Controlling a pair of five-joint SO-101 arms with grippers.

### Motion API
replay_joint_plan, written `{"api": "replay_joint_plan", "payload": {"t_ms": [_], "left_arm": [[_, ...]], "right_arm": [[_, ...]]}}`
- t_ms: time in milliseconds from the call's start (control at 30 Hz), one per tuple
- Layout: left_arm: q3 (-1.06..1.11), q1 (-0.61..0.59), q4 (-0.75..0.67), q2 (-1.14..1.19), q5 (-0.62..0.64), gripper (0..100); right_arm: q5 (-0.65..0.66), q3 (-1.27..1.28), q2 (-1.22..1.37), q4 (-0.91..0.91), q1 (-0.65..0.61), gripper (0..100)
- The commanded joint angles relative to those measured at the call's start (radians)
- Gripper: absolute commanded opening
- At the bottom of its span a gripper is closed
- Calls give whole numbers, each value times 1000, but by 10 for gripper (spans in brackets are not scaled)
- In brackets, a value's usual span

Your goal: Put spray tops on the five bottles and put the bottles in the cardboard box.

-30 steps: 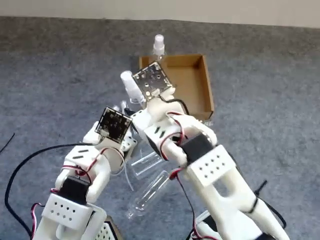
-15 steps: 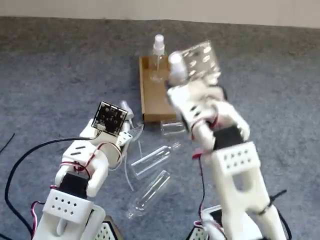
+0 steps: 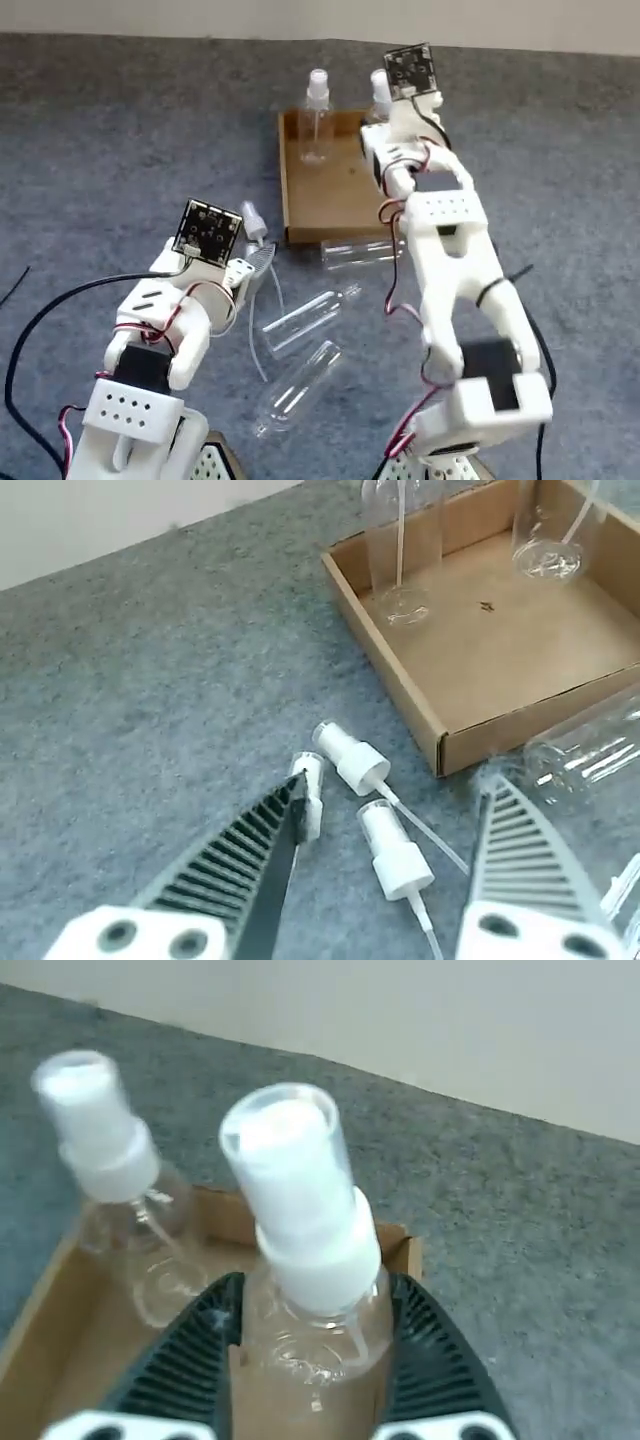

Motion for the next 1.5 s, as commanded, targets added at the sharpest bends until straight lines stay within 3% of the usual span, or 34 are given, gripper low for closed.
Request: {"api": "replay_joint_plan", "payload": {"t_ms": [0,600,833,1200,1467], "left_arm": [[-2,-8,-26,7,-6,252],[12,-7,-28,5,-6,252],[12,-7,-28,4,-6,252],[12,-7,-28,2,-6,252],[12,-7,-28,2,-6,252]], "right_arm": [[9,-120,67,-74,19,4],[14,-349,309,-77,7,13],[14,-348,306,-76,-19,193],[14,-352,305,-38,-18,211],[9,-383,291,45,-18,286]]}}
